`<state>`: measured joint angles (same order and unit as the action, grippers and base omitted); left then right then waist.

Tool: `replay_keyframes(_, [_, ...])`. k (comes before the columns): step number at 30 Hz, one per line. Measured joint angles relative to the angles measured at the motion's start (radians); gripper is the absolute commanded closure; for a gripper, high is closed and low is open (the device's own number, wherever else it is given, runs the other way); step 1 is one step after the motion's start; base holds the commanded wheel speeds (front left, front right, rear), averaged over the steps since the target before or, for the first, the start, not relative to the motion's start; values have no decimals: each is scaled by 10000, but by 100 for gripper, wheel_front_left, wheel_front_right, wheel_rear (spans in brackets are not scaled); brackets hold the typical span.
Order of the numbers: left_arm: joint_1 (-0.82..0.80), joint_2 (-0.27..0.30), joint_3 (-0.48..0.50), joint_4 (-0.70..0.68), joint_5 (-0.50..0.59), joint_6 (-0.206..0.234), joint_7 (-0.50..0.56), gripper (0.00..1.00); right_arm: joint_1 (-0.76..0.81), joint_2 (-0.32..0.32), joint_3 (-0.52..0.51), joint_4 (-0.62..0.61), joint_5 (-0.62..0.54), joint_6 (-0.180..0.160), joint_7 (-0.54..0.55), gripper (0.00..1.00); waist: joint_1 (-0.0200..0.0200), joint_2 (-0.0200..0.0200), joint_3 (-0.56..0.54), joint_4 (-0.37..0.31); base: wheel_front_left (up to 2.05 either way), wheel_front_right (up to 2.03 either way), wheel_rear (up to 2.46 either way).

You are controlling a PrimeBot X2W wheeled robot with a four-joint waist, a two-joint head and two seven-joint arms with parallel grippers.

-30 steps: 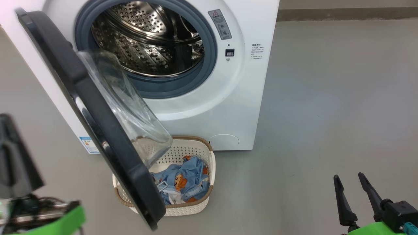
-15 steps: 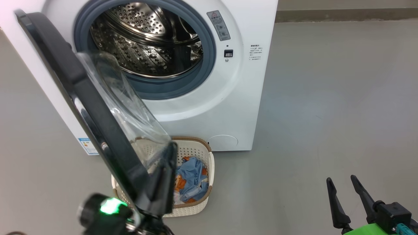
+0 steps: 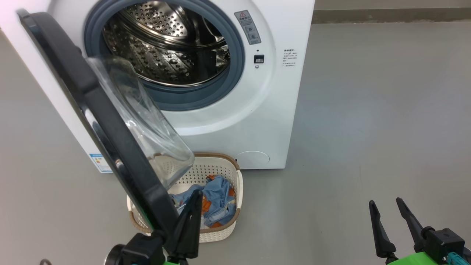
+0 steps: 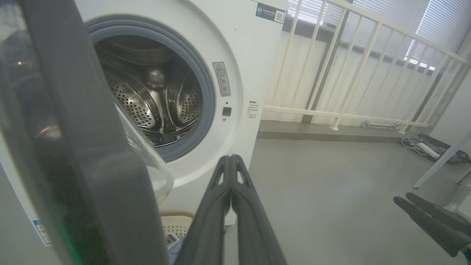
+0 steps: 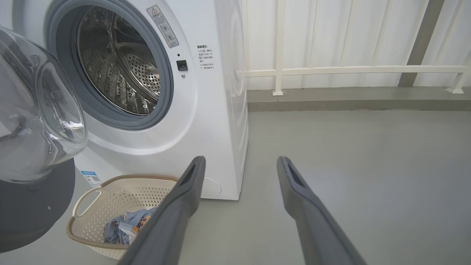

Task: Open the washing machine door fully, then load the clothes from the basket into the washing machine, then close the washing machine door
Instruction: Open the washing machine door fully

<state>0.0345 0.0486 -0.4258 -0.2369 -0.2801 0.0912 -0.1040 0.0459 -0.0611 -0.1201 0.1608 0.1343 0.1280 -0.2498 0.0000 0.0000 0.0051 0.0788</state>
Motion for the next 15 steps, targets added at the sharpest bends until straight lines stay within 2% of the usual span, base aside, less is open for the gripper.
replay_keyframes(15, [-42, 0, 176, 984, -280, 750, -207, 100, 1, 102, -50, -23, 19, 0, -2, 0, 0, 0, 7, 380, 0, 0, 0])
